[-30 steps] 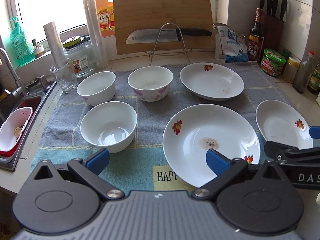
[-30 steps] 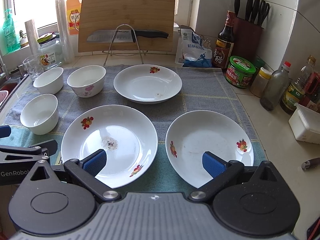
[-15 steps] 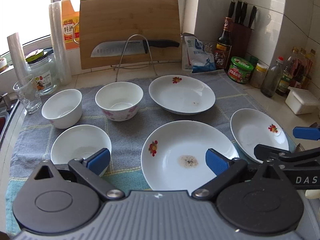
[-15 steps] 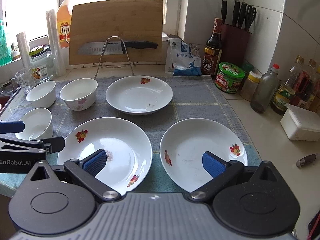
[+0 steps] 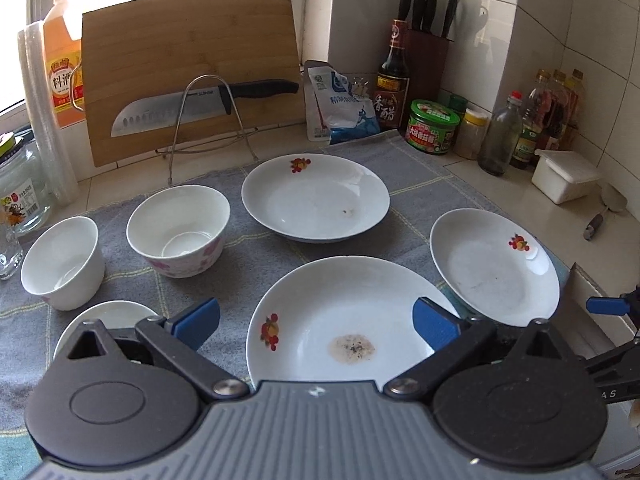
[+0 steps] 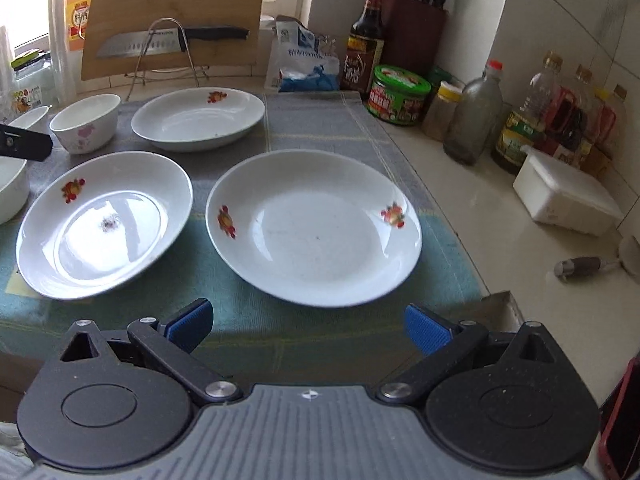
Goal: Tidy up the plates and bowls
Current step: 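Close the left tool on the rim of the stained plate, then lift the stained plate with the left tool off the towel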
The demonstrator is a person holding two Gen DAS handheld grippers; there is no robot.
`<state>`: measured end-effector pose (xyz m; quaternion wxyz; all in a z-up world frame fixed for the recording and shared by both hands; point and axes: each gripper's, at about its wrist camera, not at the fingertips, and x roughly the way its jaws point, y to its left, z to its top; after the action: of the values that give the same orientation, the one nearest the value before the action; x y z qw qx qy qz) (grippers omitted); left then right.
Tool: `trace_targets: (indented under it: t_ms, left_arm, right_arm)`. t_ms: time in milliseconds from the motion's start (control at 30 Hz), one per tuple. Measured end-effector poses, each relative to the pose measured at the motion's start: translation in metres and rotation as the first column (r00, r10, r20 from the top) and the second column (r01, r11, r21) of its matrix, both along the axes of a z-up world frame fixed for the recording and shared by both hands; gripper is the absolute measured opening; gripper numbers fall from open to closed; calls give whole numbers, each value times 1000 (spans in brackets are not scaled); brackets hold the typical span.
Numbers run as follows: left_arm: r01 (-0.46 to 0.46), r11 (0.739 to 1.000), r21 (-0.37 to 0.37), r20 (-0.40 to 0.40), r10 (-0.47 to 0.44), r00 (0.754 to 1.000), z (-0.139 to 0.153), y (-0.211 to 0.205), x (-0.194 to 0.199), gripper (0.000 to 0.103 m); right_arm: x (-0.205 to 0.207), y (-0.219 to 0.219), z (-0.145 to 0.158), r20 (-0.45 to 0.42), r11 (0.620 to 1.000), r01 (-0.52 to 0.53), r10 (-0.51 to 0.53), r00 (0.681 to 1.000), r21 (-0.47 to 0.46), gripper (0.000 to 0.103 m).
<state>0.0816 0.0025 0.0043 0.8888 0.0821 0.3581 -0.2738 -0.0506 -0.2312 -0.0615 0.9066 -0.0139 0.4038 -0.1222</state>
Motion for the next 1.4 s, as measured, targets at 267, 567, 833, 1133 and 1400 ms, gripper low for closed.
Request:
trace_targets:
  t_ms: [267,567,833,1133,1400]
  left_arm:
    - [11,999,48,-12,-11,1000,1,-24,12,102]
    - [123,989,80,-40,-120,992,2,-81,35,102]
    - [305,950,67,-134,-294,946,-11,-148,54,101]
    - [439,894,86,-265,-404,875,-42,-210,84,87]
    - [512,852,106,-358,-448,819,-62,-236,102,73]
  right_arm:
    - [20,-30,-31,-21,996,-82,83,996,34,103]
    - [34,-58,-41,34,976,-206,204,978,75,103]
    - [30,-67,-46,102,953,-295,287,952,65,103]
    - [31,-77,-48,142,939,-339,329,934,56,103]
    - [29,-79,-51,158,936,-348,337,928,53,103]
